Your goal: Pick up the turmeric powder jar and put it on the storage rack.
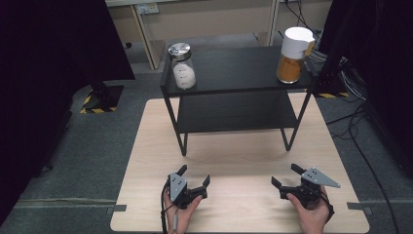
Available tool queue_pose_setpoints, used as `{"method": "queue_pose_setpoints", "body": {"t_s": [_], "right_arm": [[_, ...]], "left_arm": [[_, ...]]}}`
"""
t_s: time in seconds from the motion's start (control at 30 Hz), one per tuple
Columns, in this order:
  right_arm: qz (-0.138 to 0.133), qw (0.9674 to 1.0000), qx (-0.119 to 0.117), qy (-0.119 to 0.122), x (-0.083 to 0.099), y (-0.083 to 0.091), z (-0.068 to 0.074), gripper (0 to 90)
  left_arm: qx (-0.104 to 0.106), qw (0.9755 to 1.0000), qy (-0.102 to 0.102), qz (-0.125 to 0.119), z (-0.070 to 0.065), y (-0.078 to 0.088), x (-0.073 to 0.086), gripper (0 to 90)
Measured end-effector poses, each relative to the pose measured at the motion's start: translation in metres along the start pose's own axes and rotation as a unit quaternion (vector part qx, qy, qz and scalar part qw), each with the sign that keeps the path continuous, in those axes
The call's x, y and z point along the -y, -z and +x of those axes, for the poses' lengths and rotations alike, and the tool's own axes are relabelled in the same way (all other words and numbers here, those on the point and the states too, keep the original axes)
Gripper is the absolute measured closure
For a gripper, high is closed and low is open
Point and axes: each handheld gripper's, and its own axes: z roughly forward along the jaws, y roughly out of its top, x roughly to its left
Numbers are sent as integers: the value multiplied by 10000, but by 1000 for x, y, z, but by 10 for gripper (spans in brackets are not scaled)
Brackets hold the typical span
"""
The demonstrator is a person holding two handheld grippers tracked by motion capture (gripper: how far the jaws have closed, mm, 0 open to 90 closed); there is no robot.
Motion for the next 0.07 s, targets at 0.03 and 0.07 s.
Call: {"method": "queue_pose_setpoints", "body": {"t_s": [0.03,0.07], "right_arm": [[-3,10000,-5,-5,0,0,0,7],[1,10000,-12,-17,0,0,-1,7]], "left_arm": [[0,10000,4,-2,0,0,0,47],[1,10000,12,-6,0,0,0,47]]}}
